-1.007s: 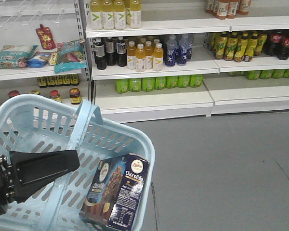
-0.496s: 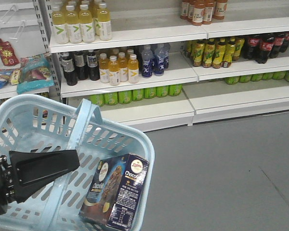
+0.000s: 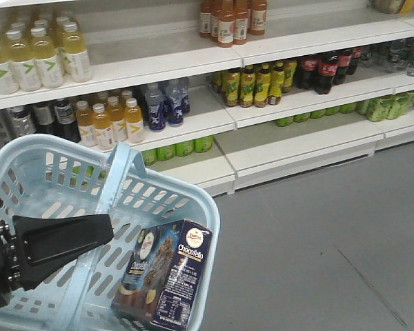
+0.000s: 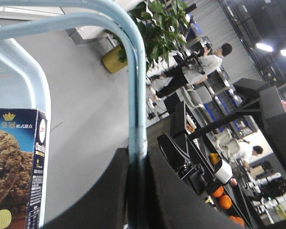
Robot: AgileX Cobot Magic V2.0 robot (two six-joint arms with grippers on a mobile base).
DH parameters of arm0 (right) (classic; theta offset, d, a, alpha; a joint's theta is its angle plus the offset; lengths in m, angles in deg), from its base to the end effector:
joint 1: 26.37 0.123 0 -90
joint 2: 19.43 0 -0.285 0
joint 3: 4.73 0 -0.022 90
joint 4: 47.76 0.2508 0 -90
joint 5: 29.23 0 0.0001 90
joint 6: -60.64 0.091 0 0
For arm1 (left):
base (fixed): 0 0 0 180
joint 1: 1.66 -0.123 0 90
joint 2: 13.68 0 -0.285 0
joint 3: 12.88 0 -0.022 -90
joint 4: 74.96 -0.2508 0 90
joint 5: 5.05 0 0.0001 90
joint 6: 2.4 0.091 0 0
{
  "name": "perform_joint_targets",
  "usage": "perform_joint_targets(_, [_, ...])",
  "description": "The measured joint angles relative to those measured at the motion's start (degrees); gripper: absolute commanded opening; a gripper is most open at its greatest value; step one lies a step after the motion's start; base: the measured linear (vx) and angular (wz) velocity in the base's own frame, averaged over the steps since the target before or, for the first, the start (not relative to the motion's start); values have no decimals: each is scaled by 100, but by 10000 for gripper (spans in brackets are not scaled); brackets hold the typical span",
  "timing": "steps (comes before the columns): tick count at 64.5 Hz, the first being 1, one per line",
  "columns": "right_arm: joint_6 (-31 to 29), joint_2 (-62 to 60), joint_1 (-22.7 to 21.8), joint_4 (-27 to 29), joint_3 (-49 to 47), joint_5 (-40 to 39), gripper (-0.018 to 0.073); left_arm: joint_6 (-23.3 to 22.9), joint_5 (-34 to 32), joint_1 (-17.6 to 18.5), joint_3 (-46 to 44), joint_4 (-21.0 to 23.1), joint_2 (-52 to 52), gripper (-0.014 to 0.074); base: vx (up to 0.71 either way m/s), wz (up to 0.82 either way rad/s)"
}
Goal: Left arm holds basket, right arm returns cookies
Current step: 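Turn the base along the aisle, basket held in left gripper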
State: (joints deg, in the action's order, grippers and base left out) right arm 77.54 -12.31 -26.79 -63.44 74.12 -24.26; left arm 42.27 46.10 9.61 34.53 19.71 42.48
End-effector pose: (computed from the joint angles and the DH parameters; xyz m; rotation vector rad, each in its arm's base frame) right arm 0.0568 -0.0026 0.1966 0.0417 1.5834 -0.0069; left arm 0.1304 -0.0981 0.3145 0.0609 1.9244 -1.5401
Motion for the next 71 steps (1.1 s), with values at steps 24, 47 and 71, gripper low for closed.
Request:
perform_joint_targets(24, [0, 0, 0, 0, 0, 0, -3, 0, -6, 0, 0, 0, 0, -7, 21, -46])
perform_joint_targets(47, [0, 0, 0, 0, 0, 0, -3, 0, -10, 0, 0, 0, 0, -7, 16, -45])
perform_joint_targets(71, [0, 0, 0, 0, 0, 0, -3, 0, -10, 0, 0, 0, 0, -7, 13, -38])
